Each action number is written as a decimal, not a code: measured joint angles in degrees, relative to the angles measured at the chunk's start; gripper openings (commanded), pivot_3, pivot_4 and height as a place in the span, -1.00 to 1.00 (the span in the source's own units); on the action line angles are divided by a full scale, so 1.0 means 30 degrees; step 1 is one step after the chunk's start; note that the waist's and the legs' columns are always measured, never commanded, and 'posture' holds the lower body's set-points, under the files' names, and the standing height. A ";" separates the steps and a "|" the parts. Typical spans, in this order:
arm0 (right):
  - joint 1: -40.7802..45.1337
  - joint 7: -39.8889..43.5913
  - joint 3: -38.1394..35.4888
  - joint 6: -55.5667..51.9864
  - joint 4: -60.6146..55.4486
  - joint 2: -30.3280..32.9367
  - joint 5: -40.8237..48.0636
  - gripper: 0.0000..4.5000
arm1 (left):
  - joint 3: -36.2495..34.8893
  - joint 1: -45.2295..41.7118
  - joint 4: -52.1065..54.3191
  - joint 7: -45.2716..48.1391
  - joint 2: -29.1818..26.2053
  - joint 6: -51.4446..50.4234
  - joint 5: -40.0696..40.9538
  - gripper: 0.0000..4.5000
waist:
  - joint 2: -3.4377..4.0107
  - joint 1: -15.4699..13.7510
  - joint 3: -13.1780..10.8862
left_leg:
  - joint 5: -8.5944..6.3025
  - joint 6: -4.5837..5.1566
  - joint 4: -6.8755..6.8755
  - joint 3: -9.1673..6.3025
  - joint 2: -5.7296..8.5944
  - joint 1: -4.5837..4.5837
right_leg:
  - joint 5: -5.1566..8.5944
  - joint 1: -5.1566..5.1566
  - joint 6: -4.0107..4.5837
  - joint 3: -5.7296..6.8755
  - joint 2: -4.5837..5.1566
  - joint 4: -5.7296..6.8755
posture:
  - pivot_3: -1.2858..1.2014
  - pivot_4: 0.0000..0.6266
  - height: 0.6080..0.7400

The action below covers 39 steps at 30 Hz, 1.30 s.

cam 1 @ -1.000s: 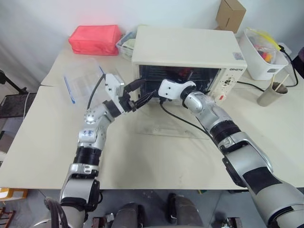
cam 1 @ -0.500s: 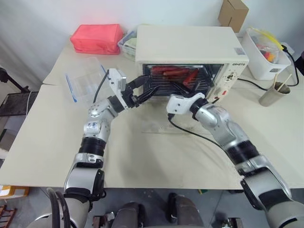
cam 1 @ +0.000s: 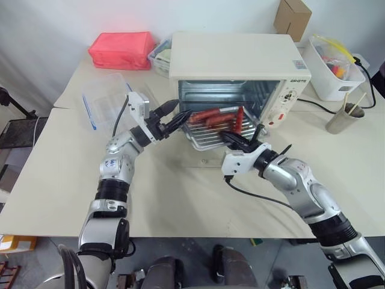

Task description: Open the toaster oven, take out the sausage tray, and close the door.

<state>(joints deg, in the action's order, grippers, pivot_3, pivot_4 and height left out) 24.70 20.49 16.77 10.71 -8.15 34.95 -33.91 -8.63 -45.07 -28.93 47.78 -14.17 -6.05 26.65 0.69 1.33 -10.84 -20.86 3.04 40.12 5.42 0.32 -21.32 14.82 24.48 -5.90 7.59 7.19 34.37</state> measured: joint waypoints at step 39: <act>-0.0679 0.0091 -0.0373 0.2314 -0.1467 -0.0028 -0.1488 -0.81 | -0.7392 0.3697 0.7066 -1.3784 -0.0856 -2.5565 1.8893 0.51 | -0.0042 -0.0384 0.0006 | 0.0016 -0.0044 0.0020 -0.0037 0.0016 0.0075 | 0.0006 -0.0031 0.0011 -0.0232 0.0006 0.0079 | 0.03 -0.52 1.00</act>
<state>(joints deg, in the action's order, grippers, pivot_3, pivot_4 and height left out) 22.66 20.77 15.65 17.65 -12.55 34.86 -38.38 -30.80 -33.98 -7.73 6.42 -16.74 -82.74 83.33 0.57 0.18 -10.82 -20.81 2.91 40.18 5.31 0.36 -21.09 14.84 24.39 -5.86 6.89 7.21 34.61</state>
